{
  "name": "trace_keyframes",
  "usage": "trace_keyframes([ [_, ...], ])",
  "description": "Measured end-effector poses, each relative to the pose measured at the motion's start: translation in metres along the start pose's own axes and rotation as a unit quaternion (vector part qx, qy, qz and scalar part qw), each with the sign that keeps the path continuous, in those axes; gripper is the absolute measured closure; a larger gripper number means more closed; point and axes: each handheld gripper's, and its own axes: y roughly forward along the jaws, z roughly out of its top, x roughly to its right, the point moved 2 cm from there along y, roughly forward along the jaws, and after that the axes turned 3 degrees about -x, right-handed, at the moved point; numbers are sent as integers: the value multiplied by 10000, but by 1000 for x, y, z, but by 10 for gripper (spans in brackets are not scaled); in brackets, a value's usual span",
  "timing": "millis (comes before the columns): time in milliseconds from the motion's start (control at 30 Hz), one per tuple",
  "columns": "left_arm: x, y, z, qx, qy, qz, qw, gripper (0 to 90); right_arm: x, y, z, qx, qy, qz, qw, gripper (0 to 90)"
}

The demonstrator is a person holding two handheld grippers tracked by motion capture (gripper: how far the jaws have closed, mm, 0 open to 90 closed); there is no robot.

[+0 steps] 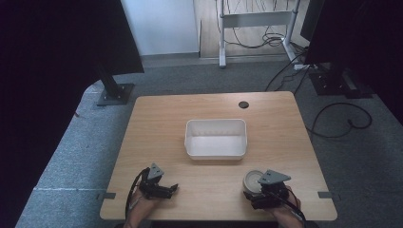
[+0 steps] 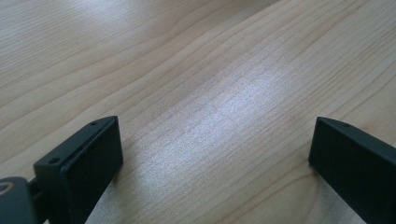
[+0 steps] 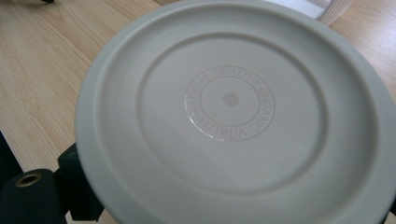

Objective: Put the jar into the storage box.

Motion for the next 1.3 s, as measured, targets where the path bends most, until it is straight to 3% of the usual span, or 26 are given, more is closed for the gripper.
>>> trace_keyframes([
  [767, 0, 0, 0, -1, 0, 0, 10000, 26, 0, 19, 29, 115, -20, 212, 9997, 95],
  [1300, 0, 0, 0, -1, 0, 1, 10000, 26, -2, 31, 52, 189, -113, 231, 9995, 95],
])
